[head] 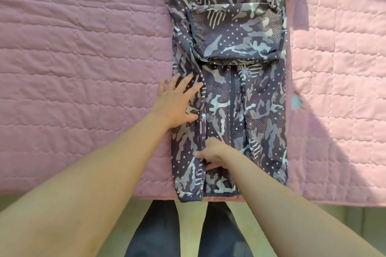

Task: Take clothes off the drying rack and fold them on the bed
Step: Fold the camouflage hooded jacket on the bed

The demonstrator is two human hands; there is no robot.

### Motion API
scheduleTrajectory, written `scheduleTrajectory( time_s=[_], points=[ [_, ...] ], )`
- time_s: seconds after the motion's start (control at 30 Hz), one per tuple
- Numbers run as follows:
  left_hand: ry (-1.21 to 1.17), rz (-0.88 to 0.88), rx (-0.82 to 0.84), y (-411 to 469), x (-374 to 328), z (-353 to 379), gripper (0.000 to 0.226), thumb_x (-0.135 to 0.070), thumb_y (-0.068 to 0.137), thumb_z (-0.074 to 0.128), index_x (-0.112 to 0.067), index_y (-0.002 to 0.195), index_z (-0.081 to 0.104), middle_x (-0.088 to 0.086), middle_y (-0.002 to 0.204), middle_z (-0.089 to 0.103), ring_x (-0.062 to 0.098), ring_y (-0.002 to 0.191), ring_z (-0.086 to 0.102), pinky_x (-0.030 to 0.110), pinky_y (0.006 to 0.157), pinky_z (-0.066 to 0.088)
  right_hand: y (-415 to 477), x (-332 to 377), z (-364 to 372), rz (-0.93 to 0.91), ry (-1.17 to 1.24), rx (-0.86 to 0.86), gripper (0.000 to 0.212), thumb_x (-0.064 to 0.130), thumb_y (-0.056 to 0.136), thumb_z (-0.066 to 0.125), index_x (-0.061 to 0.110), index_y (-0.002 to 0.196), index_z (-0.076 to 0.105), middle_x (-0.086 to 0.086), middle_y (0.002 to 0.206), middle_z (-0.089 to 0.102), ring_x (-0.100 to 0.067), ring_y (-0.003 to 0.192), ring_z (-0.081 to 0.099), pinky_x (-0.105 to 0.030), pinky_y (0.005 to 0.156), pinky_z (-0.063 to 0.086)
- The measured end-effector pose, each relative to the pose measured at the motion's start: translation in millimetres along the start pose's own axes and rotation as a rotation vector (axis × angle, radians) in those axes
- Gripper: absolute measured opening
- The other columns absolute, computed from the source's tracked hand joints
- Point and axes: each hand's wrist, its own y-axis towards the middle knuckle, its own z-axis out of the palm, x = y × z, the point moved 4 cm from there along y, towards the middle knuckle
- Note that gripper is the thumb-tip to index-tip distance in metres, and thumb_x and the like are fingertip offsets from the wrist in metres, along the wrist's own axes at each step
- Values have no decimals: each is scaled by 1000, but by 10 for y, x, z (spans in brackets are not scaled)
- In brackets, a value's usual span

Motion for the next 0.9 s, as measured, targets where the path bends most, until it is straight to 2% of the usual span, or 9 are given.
scheduleTrajectory(
  time_s=[0.13,0.23,0.3,0.43,0.53,0.63,0.7,0.8,0.9],
  points=[
    [9,77,-112,213,-36,-194,105,-66,62,74,-32,149,26,3,158,17,26,148,6,45,118,3,4,30,-98,-161,29,-64,37,25,81,77,9,108,58,-8,110,67,-26,99,65,-42,85,57],
    [148,101,86,236,-80,14,142,-81,47,71,-30,154,-8,5,161,-14,29,148,-14,51,118,-7,6,93,-354,-411,185,-278,28,21,75,81,14,93,60,-5,84,69,-21,80,67,-39,81,56],
    [202,141,138,103,-196,226,151,-86,43,67,-29,149,-24,10,156,-30,34,144,-25,54,117,-10,-5,-18,-414,-414,158,-312,35,19,71,84,18,93,56,-8,79,65,-18,74,62,-34,77,55],
    [138,207,158,-372,-411,590,150,-83,49,68,-24,147,-29,13,151,-39,31,139,-36,49,116,-17,-19,-348,-215,-346,-96,-195,31,12,69,84,19,72,54,1,61,60,-11,55,55,-29,69,50],
    [125,238,197,-763,-558,832,147,-82,53,67,-20,148,-27,14,152,-37,29,141,-34,49,116,-17,-88,-533,-62,-347,-249,-163,25,8,72,80,16,64,57,-3,65,69,-13,66,69,-32,75,57],
    [149,276,196,-1071,-669,1024,130,-77,67,59,-16,152,-17,16,157,-27,30,145,-25,50,118,-7,-189,-589,11,-368,-347,-201,16,14,78,75,15,68,63,-4,70,67,-16,72,66,-29,79,55],
    [103,294,159,-1190,-672,1048,106,-68,79,52,-15,155,1,17,161,-6,29,149,-10,46,119,2,-272,-569,-8,-422,-362,-213,10,21,88,66,12,87,70,-4,78,70,-15,74,67,-27,79,54],
    [40,301,29,-1252,-624,894,64,-37,92,38,-17,151,28,11,159,19,22,150,0,41,118,7,-446,-591,-318,-616,-413,-386,22,20,97,52,17,116,63,2,95,70,-10,81,65,-29,80,55],
    [36,252,-118,-1206,-459,676,78,5,74,48,-16,147,35,5,157,25,16,149,-3,37,120,0,-677,-617,-818,-897,-607,-698,40,-5,87,54,12,123,59,-3,117,64,-16,107,59,-33,94,51]
  ],
)
